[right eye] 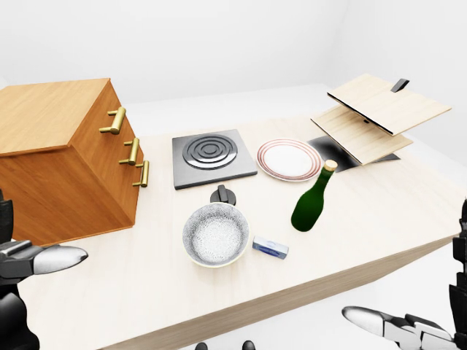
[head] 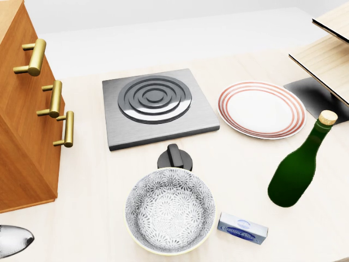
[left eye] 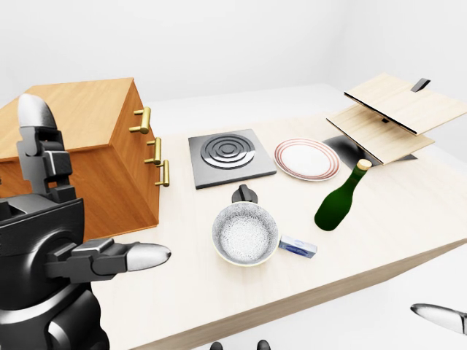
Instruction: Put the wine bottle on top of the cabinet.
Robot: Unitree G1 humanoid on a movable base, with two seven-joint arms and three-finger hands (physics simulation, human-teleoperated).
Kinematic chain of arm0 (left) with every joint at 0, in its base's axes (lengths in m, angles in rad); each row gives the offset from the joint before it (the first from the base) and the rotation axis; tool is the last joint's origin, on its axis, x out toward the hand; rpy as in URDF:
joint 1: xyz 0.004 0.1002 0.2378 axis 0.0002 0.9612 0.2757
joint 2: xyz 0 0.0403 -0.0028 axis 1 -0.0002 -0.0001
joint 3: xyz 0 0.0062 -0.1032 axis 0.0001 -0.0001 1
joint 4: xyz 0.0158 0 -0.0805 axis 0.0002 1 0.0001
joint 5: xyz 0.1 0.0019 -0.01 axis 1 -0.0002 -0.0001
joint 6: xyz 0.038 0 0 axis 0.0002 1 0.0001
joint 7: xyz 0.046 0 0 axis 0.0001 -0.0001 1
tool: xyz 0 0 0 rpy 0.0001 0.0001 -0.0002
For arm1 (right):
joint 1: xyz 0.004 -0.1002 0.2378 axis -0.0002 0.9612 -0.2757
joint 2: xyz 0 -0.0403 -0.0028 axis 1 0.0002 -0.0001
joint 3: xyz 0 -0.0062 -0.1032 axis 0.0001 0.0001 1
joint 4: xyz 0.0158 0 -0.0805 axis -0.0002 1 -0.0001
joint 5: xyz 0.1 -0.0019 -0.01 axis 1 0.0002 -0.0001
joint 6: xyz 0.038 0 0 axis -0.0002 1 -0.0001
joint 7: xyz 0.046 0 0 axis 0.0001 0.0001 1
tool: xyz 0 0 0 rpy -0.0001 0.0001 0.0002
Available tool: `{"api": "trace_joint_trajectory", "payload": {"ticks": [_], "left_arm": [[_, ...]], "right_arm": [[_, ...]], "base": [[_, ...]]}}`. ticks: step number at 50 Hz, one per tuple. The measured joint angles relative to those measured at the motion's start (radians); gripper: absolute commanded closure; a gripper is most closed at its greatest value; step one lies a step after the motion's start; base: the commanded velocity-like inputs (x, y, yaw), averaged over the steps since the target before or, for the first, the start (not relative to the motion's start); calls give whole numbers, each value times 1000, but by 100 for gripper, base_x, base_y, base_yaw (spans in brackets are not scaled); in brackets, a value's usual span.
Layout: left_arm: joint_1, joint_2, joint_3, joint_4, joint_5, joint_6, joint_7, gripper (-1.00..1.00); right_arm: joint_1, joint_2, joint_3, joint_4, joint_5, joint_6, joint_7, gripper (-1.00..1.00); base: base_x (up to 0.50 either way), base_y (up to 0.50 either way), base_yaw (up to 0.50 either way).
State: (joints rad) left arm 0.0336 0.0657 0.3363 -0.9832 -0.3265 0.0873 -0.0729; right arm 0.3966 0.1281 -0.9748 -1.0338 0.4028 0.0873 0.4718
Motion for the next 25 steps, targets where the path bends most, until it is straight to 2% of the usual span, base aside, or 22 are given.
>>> {"api": "trace_joint_trajectory", "payload": {"ticks": [12, 25], "left_arm": [[6, -3, -4, 5, 7, 0, -7, -100], [10, -8, -13, 9, 18, 0, -12, -100]], "right_arm": [[-37, 59, 17, 78, -73, 0, 66, -100], [-45, 73, 53, 171, -103, 0, 75, -100]], "base": [[0, 0, 0], [0, 0, 0]]}}
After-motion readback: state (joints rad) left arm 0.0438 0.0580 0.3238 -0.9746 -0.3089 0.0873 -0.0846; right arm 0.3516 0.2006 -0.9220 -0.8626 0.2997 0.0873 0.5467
